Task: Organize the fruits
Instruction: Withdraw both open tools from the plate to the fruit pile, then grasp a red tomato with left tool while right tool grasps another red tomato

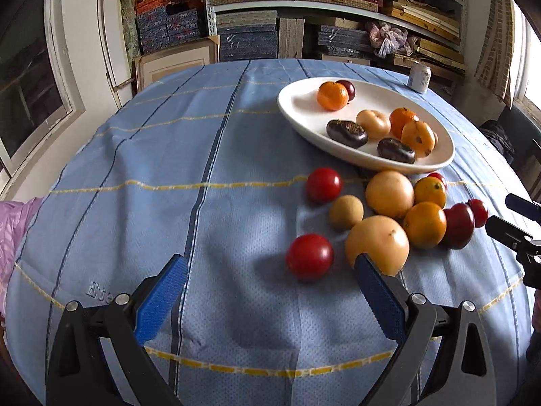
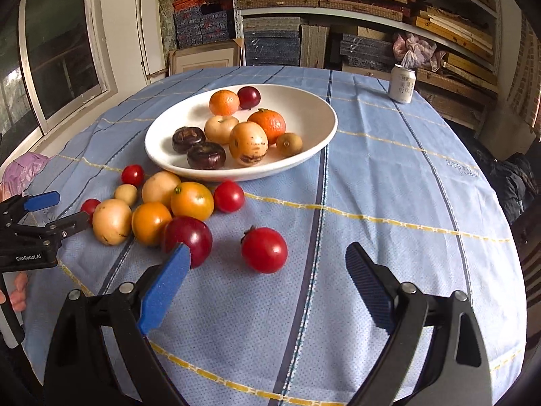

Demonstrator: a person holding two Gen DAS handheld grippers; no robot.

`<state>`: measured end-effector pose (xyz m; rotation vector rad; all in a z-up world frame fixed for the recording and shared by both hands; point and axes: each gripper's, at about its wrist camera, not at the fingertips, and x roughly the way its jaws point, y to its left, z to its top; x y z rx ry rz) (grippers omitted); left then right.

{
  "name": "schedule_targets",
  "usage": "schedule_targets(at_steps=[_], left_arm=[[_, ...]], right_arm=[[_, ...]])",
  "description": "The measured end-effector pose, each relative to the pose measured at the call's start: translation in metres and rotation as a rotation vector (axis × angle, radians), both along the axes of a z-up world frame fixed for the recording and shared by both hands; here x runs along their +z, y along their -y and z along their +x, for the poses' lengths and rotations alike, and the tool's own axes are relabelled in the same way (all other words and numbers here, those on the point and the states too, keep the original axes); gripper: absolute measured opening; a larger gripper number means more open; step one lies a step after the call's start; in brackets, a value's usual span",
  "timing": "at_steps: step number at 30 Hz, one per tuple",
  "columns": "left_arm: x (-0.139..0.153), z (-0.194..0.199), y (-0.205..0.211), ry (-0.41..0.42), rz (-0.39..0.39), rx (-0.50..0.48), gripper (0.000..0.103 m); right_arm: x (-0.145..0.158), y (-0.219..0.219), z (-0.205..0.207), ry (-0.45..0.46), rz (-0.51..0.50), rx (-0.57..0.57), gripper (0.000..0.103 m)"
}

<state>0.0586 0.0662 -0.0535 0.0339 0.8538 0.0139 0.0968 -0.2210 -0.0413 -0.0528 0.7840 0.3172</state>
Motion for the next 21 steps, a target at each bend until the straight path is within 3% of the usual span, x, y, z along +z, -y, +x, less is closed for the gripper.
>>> schedule_targets(at_steps=[5,10,11,12,13,14,15,16,18,21], left_arm=[[-0.008,0.011,-0.001,-0.012,0.024,0.004,0.1],[-0.015,0.025,-0.004,-0.058,-0.029,-0.01,0.099],[-0.017,0.027,-0.004,-0.068,-0.027,-0.006,0.099],[-0.018,0.028,-0.003,-0.073,-0.023,-0.004,0.094],[-0.016,0.027,-0.002,-0.063,-0.024,-0.016,0.079],[-0.014,0.024,0.002,-0.047,-0.024,-0.039,0.068],[-0.013,0.022,0.007,-0.037,-0.025,-0.066,0.046],[-0.012,0.02,0.011,-0.035,-0.019,-0.088,0.034],[-0.011,0.018,0.019,-0.038,0.008,-0.106,0.031],[-0.008,0.015,0.02,-0.043,-0.01,-0.111,0.031]], right_arm=[[-0.01,-0.003,0.017,-0.035,-0.021,-0.02,0.091],[-0.017,-0.009,0.029,-0.073,-0.052,-0.016,0.091],[-0.018,-0.01,0.032,-0.084,-0.059,-0.013,0.082],[-0.02,-0.012,0.033,-0.091,-0.064,-0.007,0.071],[-0.021,-0.013,0.034,-0.099,-0.068,0.0,0.044],[-0.02,-0.014,0.033,-0.093,-0.068,-0.007,0.033],[-0.019,-0.014,0.032,-0.091,-0.061,-0.01,0.03],[-0.019,-0.014,0.031,-0.092,-0.055,-0.006,0.03],[-0.017,-0.014,0.027,-0.087,-0.032,0.0,0.03],[-0.012,-0.012,0.021,-0.063,-0.038,-0.003,0.03]])
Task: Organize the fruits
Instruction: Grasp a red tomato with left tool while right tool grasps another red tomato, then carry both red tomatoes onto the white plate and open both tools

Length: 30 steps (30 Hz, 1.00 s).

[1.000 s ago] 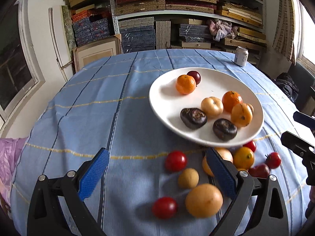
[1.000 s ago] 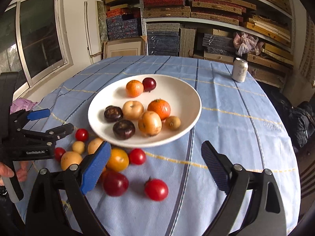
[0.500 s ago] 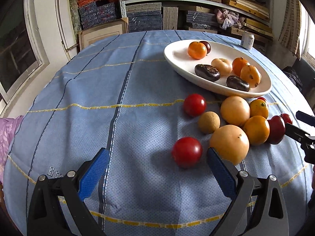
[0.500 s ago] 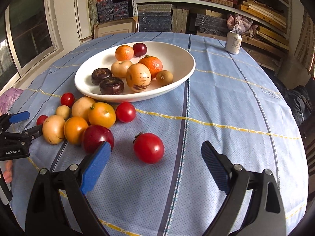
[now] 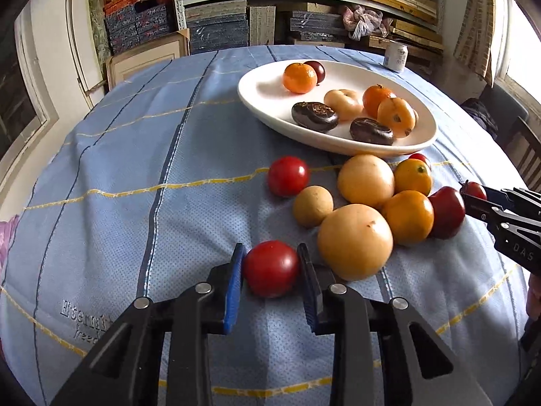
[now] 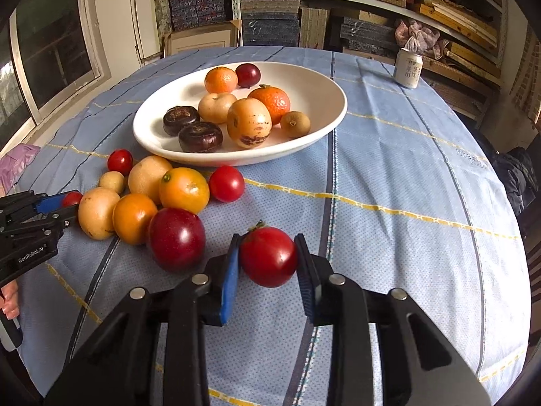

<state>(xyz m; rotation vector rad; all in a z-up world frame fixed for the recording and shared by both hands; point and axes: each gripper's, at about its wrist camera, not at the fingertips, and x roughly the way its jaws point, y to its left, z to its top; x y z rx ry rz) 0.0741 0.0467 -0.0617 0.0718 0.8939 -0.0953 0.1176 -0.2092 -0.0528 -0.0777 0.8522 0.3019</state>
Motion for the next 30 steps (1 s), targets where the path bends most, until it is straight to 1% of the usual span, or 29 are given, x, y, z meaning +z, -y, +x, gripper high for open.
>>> schedule_targets(at_steps=[4,7,15,17,24,27,30], left_arm=[[0.01,-0.004,-0.001,0.034,0.014,0.019,0.031],[0.016,-0.004,-0.002,0.039,0.011,0.023,0.031],[0.026,-0.005,0.004,0.051,-0.004,0.008,0.031],[0.032,-0.005,0.004,0.07,-0.022,0.013,0.031],[0.042,0.005,0.006,0.082,-0.015,0.001,0.031],[0.045,0.012,0.004,0.077,-0.037,-0.011,0.031],[0.048,0.021,0.003,0.076,-0.021,-0.01,0.031]], right_arm=[[0.01,0.006,-0.005,0.019,0.01,-0.009,0.03],[0.017,0.009,-0.008,0.033,0.018,-0.017,0.03],[0.028,0.003,-0.013,0.061,0.023,0.01,0.03],[0.032,0.0,-0.012,0.068,0.026,0.014,0.03],[0.045,-0.009,0.001,0.095,0.028,0.019,0.03],[0.051,-0.013,0.008,0.109,0.039,0.031,0.03],[0.058,-0.018,0.017,0.124,0.044,0.051,0.03]])
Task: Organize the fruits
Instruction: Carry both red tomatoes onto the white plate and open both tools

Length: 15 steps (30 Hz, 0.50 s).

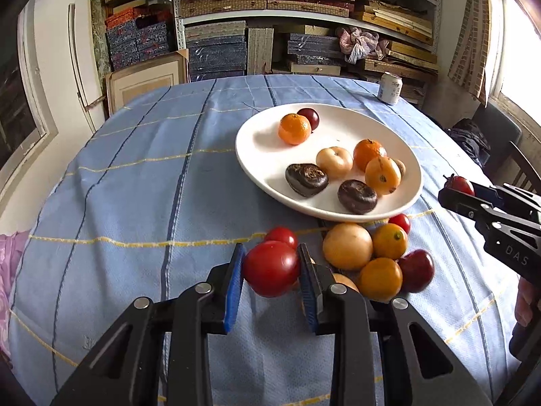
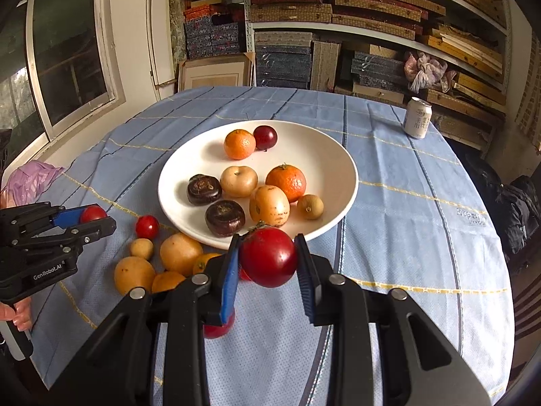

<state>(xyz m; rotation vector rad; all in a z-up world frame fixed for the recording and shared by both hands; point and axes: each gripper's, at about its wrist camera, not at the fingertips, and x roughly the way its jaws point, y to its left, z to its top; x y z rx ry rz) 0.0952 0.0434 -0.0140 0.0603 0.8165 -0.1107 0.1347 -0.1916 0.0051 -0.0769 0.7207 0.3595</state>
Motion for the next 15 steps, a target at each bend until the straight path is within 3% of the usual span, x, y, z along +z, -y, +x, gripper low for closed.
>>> schedule_targets(at_steps=[8,15], left_arm=[[0.016,0.042,0.005,0.02,0.04,-0.008,0.031],[0.025,0.108,0.009,0.028,0.05,-0.001,0.031]], right_arm=[[0.012,-0.007,0.039,0.041,-0.033,0.007,0.03],[0.012,-0.01,0.096,0.042,-0.036,0.017,0.03]])
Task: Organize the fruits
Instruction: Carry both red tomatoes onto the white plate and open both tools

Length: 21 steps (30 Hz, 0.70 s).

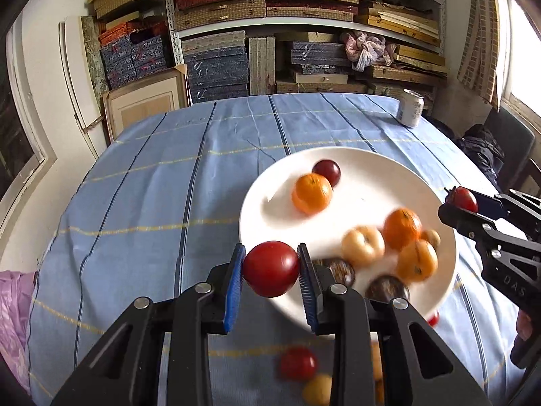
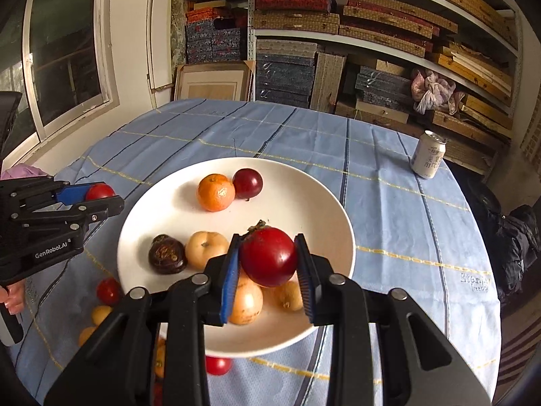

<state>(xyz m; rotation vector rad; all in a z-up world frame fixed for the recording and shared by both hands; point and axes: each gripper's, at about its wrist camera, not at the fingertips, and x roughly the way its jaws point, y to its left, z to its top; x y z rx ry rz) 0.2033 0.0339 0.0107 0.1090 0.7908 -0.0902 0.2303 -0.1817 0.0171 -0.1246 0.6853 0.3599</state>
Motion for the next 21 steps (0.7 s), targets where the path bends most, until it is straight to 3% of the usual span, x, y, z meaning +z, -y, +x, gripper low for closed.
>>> schedule_targets(at_steps=[7,10,18,19,20,21], left_arm=[[-0.013,0.053,0.009,-0.022,0.012,0.016,0.031],[-0.018,0.059,0.009,-0.031,-0.021,0.011,0.031],[-0.02,0.064,0.014,-0.02,0.002,0.009,0.031],[-0.018,0.064,0.013,-0.007,-0.01,0.019,0.035],[-0.016,0.064,0.012,0.008,-0.023,0.028,0.047],[-0.014,0.063,0.011,0.02,-0.032,0.038,0.081]], right_arm=[[-0.009,-0.007,0.052,-0.016,0.004,-0.002,0.03],[-0.013,-0.01,0.061,-0.023,-0.002,0.001,0.03],[-0.019,-0.016,0.077,-0.016,-0.009,-0.007,0.033],[-0.019,-0.017,0.078,-0.003,-0.026,-0.023,0.06],[-0.019,-0.018,0.077,0.012,-0.035,-0.037,0.094],[-0.018,-0.015,0.073,0.038,-0.015,-0.045,0.099]])
